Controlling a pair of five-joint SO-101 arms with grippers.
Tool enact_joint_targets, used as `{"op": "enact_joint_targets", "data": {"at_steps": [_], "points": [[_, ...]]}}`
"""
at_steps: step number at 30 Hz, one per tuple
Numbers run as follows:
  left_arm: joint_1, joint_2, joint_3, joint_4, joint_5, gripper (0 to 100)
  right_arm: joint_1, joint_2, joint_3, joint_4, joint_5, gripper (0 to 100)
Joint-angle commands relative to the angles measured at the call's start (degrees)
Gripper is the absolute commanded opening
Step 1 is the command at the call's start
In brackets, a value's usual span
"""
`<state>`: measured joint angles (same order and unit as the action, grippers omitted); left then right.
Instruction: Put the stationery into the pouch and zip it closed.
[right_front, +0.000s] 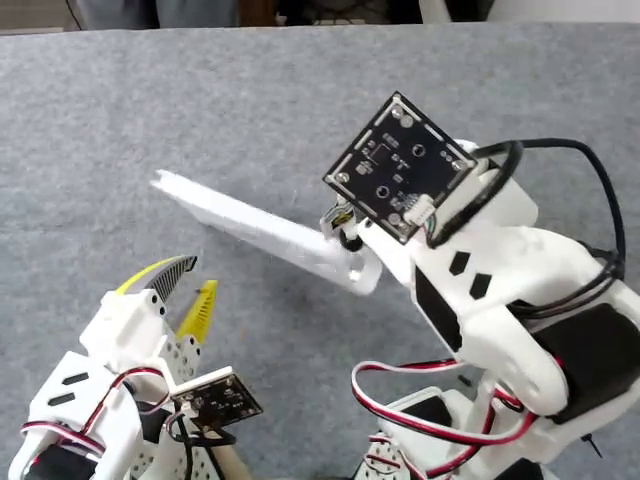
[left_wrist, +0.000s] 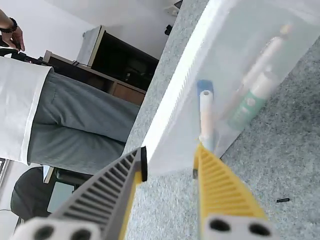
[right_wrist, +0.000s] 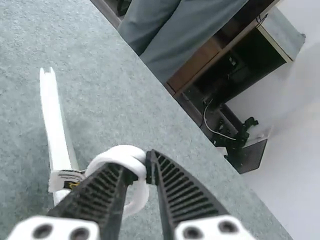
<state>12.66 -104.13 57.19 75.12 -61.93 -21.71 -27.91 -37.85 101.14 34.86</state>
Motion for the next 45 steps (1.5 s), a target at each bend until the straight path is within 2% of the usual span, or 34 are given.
{"op": "enact_joint_targets", "data": {"at_steps": [1,5,10,15,24,30,37,42,45], "points": [[0.66,0.09,-1.10,-0.09,0.09,18,-0.70,-0.75,-0.31,-0.44,2.02,1.2],[0.66,0.09,-1.36,-0.09,-3.08,18,-0.97,-1.10,-0.40,-0.44,2.46,1.2],[0.84,0.18,-2.59,-0.09,-3.52,18,-0.88,-0.84,-4.00,-1.58,2.55,1.2],[6.20,0.35,-4.35,-0.26,-3.60,21,-1.05,-0.66,-7.25,-1.58,2.55,1.2],[6.37,0.35,-1.10,-9.76,-7.38,21,-1.23,-0.75,-17.54,-3.25,2.02,1.2],[6.29,0.35,-1.27,-9.93,-7.47,21,-7.47,-1.10,-20.18,-2.81,2.02,1.2],[-0.40,0.35,-0.13,-16.79,-7.47,21,-8.97,-2.24,-21.49,0.00,2.11,1.2],[-0.92,0.26,1.98,-16.88,-7.47,21,-18.46,-4.97,-16.84,0.00,-0.35,1.2],[-0.92,0.26,2.07,-16.79,-7.47,21,-21.45,-6.46,-12.26,0.00,-0.79,1.2]]}}
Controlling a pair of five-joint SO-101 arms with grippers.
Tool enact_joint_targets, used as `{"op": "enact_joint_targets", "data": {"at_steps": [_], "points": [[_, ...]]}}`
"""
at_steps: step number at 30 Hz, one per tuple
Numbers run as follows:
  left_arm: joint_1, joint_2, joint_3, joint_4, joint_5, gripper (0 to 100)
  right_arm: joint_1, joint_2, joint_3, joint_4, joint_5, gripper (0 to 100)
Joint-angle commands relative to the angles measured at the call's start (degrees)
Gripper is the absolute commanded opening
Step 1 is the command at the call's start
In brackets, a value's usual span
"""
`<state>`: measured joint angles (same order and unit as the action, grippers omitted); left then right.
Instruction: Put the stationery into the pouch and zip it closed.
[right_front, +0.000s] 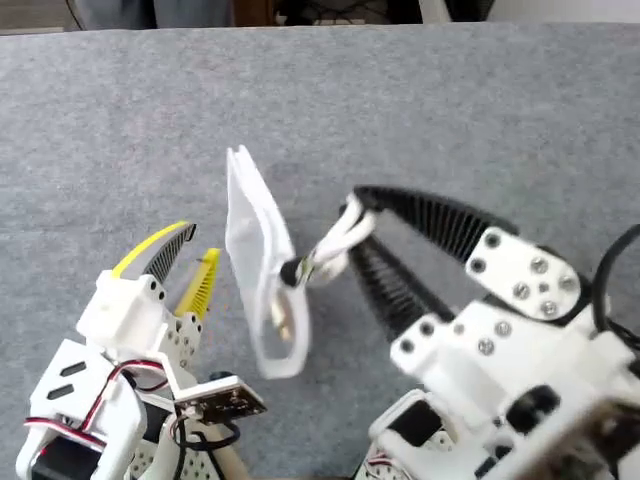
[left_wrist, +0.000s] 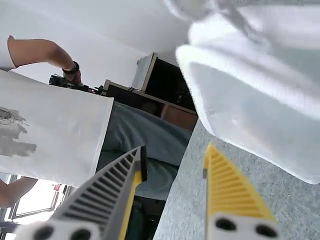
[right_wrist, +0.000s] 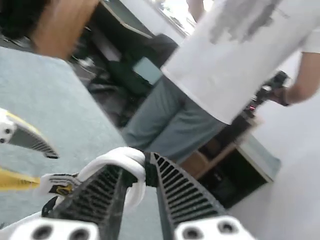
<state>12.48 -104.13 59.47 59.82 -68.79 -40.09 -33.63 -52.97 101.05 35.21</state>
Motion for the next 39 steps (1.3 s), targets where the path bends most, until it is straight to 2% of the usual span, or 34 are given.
{"op": "enact_joint_targets", "data": {"at_steps": [1,5,10,12,16,20,33,39], "points": [[-0.84,0.26,-0.22,-1.49,-0.79,21,-3.87,-1.01,4.00,0.09,-1.23,1.2],[-0.84,0.18,1.98,-1.76,-5.45,21,-7.74,-1.63,6.37,0.09,-1.14,1.2],[-0.40,0.18,2.51,-1.85,-5.71,21,-8.70,-1.54,6.37,0.09,-0.35,1.2],[-0.92,0.18,2.51,-1.85,-5.71,21,-6.15,-1.71,6.29,-0.18,1.67,1.2],[-0.92,0.18,2.24,-1.85,-5.36,21,3.60,-1.71,6.29,-5.01,2.55,1.2],[-0.92,0.18,2.42,-1.85,-5.36,21,8.62,-1.80,6.29,-10.37,2.55,1.2],[-0.92,0.18,2.42,-1.85,-5.36,21,10.55,-1.45,6.37,-25.67,2.46,1.2],[-0.92,0.09,2.24,-1.85,-5.36,21,10.20,-1.45,6.81,-24.79,2.46,1.2]]}}
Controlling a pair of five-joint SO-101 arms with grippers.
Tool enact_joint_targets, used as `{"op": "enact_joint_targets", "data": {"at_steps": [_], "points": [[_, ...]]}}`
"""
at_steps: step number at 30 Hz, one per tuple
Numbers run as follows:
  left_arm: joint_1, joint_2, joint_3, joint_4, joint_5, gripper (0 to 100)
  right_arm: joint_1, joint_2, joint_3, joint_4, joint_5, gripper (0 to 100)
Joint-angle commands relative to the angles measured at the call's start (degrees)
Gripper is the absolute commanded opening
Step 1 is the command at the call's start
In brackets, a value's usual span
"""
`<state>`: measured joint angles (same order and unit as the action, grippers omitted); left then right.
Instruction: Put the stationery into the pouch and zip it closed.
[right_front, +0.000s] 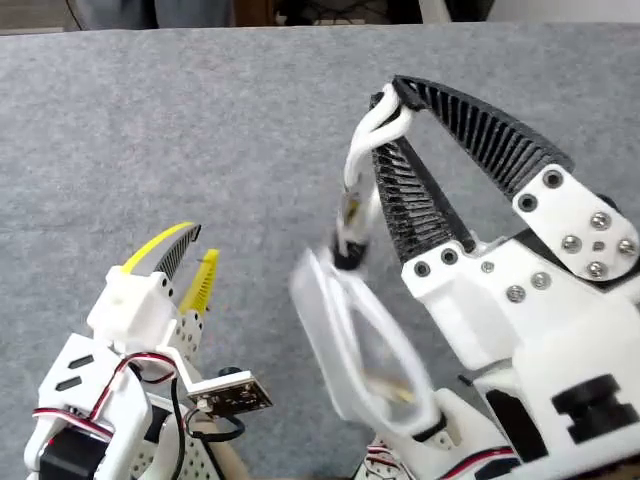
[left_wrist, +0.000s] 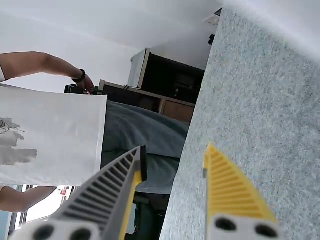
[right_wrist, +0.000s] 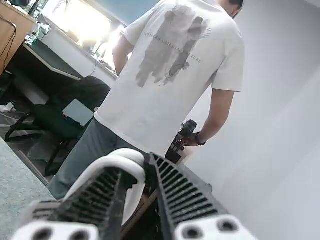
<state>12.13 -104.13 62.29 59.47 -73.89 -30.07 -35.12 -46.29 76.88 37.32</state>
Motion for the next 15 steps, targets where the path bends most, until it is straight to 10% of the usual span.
{"op": "enact_joint_targets", "data": {"at_steps": [1,15], "points": [[-0.57,0.09,-0.57,-1.49,-0.26,21,0.18,0.13,0.13,0.18,0.35,1.2],[0.92,0.09,-0.31,-0.97,-0.18,21,-10.46,0.13,4.88,9.14,-2.99,1.2]]}}
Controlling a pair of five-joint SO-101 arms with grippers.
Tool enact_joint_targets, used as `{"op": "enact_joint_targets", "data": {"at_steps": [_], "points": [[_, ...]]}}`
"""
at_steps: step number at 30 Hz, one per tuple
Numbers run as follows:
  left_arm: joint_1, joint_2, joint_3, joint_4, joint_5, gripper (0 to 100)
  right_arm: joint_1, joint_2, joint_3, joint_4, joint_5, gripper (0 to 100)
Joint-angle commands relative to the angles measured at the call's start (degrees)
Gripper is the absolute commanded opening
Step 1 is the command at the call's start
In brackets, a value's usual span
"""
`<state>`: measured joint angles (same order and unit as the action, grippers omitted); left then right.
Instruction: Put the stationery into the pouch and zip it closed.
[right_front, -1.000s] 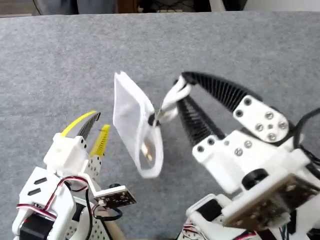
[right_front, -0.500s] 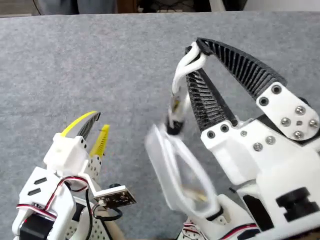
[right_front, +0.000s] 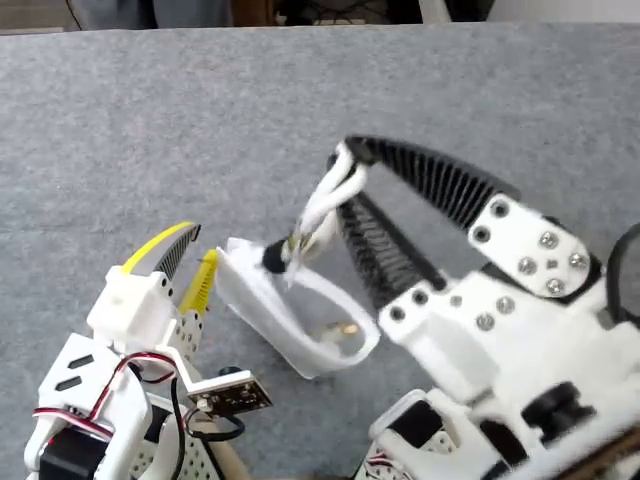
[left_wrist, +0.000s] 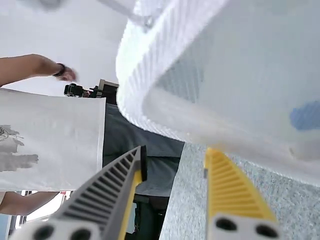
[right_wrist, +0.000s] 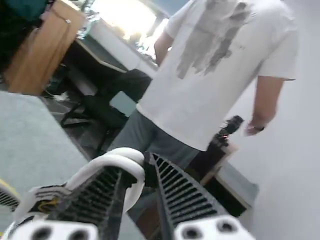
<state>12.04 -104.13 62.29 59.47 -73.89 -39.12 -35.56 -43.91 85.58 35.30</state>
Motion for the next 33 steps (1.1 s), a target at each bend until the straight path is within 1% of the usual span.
{"op": "enact_joint_targets", "data": {"at_steps": [1,5,10,16,19,21,24,26,29,33], "points": [[1.19,0.09,-0.31,-0.97,-0.18,21,-1.58,0.48,3.47,0.79,-0.88,1.2],[1.19,0.09,-0.31,-0.97,-0.26,21,-4.22,0.22,4.79,2.64,-0.79,1.2],[0.84,0.00,-0.31,-0.97,-0.70,21,-8.44,0.22,4.53,9.05,-0.70,1.2],[-1.54,-0.09,0.22,-1.49,-0.97,21,-8.97,0.22,2.15,15.47,2.55,1.2],[-4.00,-0.09,0.57,-1.49,-4.31,21,-8.70,0.04,0.40,15.56,2.46,1.2],[-4.62,-0.18,0.48,-1.49,-4.92,21,-8.70,-0.48,0.40,15.65,2.46,1.2],[-4.53,-0.18,0.04,-1.76,-4.75,21,-8.88,-1.98,3.82,15.65,2.55,1.2],[-4.44,-0.18,0.13,-3.69,-4.66,21,-8.88,-3.56,6.99,15.65,2.64,1.2],[-4.53,-0.18,0.04,-5.80,-4.66,21,-8.62,-6.37,11.82,15.65,5.19,1.2],[-4.97,-0.18,-0.04,-5.98,-5.10,21,-8.53,-9.80,16.92,15.65,7.21,1.2]]}}
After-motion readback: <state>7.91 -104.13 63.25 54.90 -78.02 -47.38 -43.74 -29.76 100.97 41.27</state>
